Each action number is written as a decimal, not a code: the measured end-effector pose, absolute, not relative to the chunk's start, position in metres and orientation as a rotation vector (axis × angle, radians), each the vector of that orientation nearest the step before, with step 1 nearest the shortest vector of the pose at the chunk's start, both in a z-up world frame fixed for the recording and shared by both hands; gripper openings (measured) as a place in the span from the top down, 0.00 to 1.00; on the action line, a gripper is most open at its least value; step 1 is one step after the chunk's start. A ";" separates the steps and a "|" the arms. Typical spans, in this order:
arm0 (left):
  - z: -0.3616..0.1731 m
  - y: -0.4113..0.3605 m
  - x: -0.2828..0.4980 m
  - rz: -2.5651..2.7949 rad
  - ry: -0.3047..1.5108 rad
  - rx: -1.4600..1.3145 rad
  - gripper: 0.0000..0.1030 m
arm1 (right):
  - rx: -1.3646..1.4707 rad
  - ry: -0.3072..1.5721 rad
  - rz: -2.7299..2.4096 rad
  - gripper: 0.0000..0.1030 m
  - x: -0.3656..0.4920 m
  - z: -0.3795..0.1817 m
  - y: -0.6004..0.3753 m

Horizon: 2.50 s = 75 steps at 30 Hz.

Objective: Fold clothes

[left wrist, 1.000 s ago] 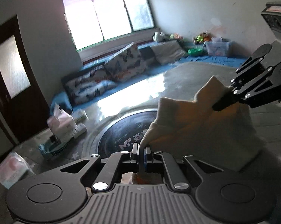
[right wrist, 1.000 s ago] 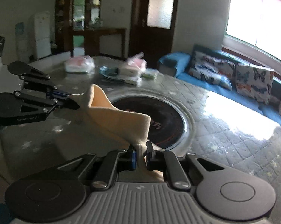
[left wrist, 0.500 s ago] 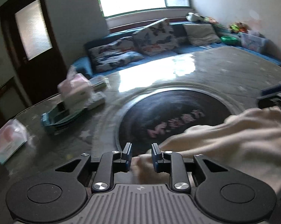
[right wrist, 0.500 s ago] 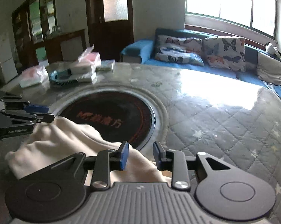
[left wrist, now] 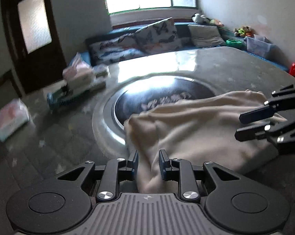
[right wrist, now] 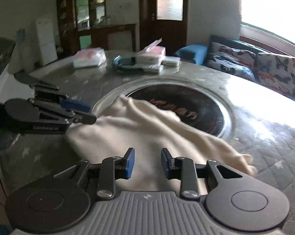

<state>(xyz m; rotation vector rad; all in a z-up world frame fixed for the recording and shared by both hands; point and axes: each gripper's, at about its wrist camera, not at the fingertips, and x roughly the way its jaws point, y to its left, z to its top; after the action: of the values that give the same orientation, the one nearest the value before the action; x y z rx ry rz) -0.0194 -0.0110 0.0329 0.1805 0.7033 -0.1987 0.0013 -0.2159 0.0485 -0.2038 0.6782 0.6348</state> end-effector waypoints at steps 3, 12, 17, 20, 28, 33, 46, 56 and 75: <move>0.032 -0.001 -0.019 -0.204 0.730 0.102 0.74 | -0.218 0.690 0.649 0.70 -0.003 0.042 -0.212; 0.032 0.004 -0.029 -0.237 0.780 0.049 0.76 | -0.240 0.712 0.683 0.67 -0.015 0.035 -0.208; 0.032 0.001 -0.045 -0.283 0.805 0.086 0.76 | -0.238 0.716 0.695 0.65 -0.021 0.039 -0.210; 0.034 -0.005 -0.053 -0.276 0.786 0.153 0.75 | -0.237 0.719 0.703 0.65 -0.025 0.042 -0.212; 0.042 -0.017 -0.040 -0.287 0.772 0.155 0.74 | -0.195 0.723 0.666 0.65 -0.013 0.050 -0.219; 0.044 -0.030 -0.026 -0.301 0.754 0.150 0.74 | -0.127 0.721 0.581 0.65 0.017 0.057 -0.228; 0.031 -0.047 -0.004 -0.331 0.764 0.169 0.74 | -0.052 0.790 0.406 0.67 0.075 0.028 -0.236; 0.041 -0.048 0.003 -0.323 0.754 0.164 0.55 | -0.061 0.757 0.367 0.68 0.078 0.032 -0.238; 0.027 -0.044 0.067 -0.244 0.789 0.108 0.55 | -0.065 0.745 0.364 0.67 0.081 0.037 -0.250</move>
<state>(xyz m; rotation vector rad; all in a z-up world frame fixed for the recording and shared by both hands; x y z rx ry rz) 0.0674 -0.0440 0.0270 0.1078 0.7890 -0.2444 0.0806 -0.2495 0.0370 -0.0647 0.7451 0.3638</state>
